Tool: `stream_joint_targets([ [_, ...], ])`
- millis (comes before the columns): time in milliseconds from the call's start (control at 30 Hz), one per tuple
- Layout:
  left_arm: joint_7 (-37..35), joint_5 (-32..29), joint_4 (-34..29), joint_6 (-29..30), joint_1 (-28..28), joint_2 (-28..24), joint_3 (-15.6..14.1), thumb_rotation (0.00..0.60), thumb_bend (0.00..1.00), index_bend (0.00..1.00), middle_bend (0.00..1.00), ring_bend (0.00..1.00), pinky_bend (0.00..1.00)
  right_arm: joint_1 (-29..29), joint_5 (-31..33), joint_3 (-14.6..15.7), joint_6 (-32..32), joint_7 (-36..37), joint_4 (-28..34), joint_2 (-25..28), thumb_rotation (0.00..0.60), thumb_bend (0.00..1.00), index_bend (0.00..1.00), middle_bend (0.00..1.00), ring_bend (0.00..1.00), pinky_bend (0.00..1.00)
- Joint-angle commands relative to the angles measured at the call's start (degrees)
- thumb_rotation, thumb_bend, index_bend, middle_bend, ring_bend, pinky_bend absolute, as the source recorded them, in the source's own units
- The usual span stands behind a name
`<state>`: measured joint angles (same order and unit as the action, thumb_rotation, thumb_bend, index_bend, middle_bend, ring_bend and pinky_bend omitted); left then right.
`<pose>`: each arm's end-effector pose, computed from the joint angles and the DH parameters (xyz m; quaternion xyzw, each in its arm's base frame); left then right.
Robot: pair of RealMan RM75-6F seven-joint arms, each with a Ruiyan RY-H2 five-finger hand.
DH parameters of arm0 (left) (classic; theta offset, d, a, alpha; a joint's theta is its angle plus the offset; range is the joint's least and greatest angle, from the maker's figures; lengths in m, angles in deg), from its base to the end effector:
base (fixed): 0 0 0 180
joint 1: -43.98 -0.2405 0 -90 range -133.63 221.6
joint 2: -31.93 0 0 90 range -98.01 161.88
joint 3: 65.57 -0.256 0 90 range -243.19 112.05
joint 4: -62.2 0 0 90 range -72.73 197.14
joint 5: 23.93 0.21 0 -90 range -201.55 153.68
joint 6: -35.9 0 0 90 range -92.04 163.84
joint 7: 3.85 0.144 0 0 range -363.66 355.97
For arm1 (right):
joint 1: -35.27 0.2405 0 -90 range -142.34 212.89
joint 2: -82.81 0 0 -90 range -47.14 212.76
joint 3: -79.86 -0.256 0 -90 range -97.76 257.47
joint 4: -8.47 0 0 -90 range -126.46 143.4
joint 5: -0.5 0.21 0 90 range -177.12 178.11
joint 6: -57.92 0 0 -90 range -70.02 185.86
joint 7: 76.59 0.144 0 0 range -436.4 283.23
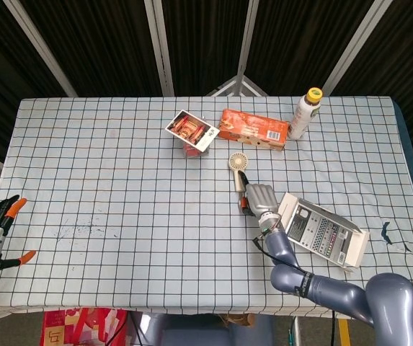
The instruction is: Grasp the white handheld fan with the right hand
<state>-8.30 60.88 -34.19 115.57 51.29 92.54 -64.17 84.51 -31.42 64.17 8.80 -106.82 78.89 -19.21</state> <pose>-0.3039 0.1870 0.1571 -0.6013 -0.4395 -0.3862 0.5442 -0.1585 -0.3747 -0.0777 0.6627 -0.5318 0.2747 0.4500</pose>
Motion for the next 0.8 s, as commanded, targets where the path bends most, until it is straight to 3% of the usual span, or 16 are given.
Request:
stream_joint_targets([
  [33,-0.08,0.07,-0.05,0.01,0.00,-0.03,-0.04,0.600,0.05,0.00,0.00,0.00,0.00,-0.05,0.77,0.55,0.15,-0.40,-0.40,-0.40,0.600,0.68,0.00,0.84,0.95,0.92],
  [367,-0.19,0.35,0.07,0.11,0.05,-0.06,-0.15,0.600,0.05,0.00,0.00,0.00,0.00,0.00,0.62,0.28,-1.12,-0.12,0.57,-0.17,0.600,0.68,0.00,0.84,0.95,0.92],
  [667,-0.22,0.26,0.10,0.22,0.07,0.06,-0.08,0.600,0.05,0.00,0.00,0.00,0.00,-0.60,-7.76,-3.54,-9.11,3.68,6.79,3.52,0.600,0.68,0.00,0.84,0.95,0.92],
  [800,-0.32,0.22,0.12,0.24,0.05,0.09,-0.08,0.600,0.05,0.00,0.00,0.00,0.00,-2.69,-13.24,-3.94,-13.77,6.31,11.04,6.58,0.600,0.68,0.00,0.80,0.88,0.87],
])
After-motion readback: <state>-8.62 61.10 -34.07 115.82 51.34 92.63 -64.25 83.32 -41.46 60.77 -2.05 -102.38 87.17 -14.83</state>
